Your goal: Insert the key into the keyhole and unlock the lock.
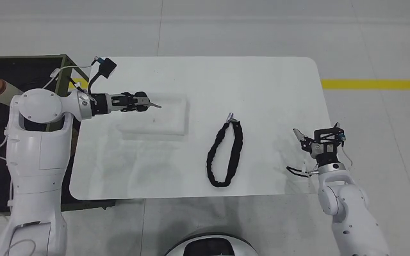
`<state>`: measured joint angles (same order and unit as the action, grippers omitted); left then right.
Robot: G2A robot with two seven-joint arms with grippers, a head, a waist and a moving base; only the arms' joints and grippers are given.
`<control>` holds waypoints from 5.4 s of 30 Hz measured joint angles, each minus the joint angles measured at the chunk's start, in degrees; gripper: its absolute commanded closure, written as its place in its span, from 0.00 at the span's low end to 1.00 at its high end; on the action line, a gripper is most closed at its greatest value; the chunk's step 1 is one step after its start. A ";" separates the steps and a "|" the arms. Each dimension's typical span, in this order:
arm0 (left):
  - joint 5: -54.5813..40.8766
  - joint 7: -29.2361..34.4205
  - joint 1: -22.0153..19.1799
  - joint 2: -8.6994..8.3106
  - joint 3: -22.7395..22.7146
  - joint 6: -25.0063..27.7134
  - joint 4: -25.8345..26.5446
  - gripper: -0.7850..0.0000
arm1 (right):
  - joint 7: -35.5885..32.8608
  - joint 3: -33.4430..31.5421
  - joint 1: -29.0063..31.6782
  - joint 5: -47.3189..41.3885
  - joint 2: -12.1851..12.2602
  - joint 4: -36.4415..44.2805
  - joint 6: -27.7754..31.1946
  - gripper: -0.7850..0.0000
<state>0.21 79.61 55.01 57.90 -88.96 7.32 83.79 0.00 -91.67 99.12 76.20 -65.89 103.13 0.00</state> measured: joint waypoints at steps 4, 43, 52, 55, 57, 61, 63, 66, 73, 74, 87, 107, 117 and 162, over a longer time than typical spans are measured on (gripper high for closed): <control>0.00 0.00 0.00 0.00 0.00 0.00 0.00 1.00 | 0.00 0.00 0.00 0.00 0.00 0.00 0.00 0.00; 0.00 0.00 0.00 0.00 0.00 0.00 0.00 1.00 | -67.67 26.47 -21.76 -27.82 -3.66 20.51 -10.09 0.00; 0.00 0.00 0.00 0.00 0.00 0.00 0.00 1.00 | -75.95 37.62 -37.18 -23.97 -8.29 5.36 -29.54 0.00; 0.00 0.00 0.00 0.00 0.00 0.00 0.00 1.00 | -73.42 38.73 -40.12 -22.88 -10.03 0.32 -30.72 0.00; 0.00 0.00 0.00 0.00 0.00 0.00 0.00 1.00 | -72.20 38.45 -40.91 -23.26 -11.09 -1.58 -32.08 0.00; 0.00 0.00 0.00 0.00 0.00 0.00 0.00 1.00 | -71.89 38.09 -40.99 -24.42 -11.33 -1.79 -32.44 0.00; 0.00 0.00 0.00 0.00 0.00 0.00 0.00 1.00 | -71.92 38.11 -40.98 -24.36 -11.31 -1.77 -32.40 0.00; 0.00 0.00 0.00 0.00 0.00 0.00 0.00 1.00 | -71.92 38.11 -40.98 -24.35 -11.31 -1.77 -32.40 0.00; 0.00 0.00 0.00 0.00 0.00 0.00 0.00 1.00 | -70.02 36.76 -37.16 -23.94 -11.25 -0.14 -32.38 0.00; 0.00 0.00 0.00 0.00 0.00 0.00 0.00 1.00 | -70.50 36.10 -35.76 -23.71 -11.44 -1.28 -32.79 0.00; 0.00 0.00 0.00 0.00 0.00 0.00 0.00 1.00 | -66.90 37.90 -40.40 -16.04 -16.61 -10.17 -37.39 0.24; 0.00 0.00 0.00 0.00 0.00 0.00 0.00 1.00 | -79.42 30.90 -36.22 16.15 -30.28 -8.67 -24.85 0.51; 0.00 0.00 0.00 0.00 0.00 0.00 0.00 1.00 | -82.20 26.49 -37.53 29.05 -39.17 -15.96 -22.09 0.52; 0.00 0.00 0.00 0.00 0.00 0.00 0.00 1.00 | -87.96 19.71 -42.01 24.24 -41.54 -22.07 -10.59 1.00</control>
<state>0.21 79.61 55.01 57.90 -88.96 7.33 83.78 -87.96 -71.96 57.11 100.44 -107.43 81.06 -10.59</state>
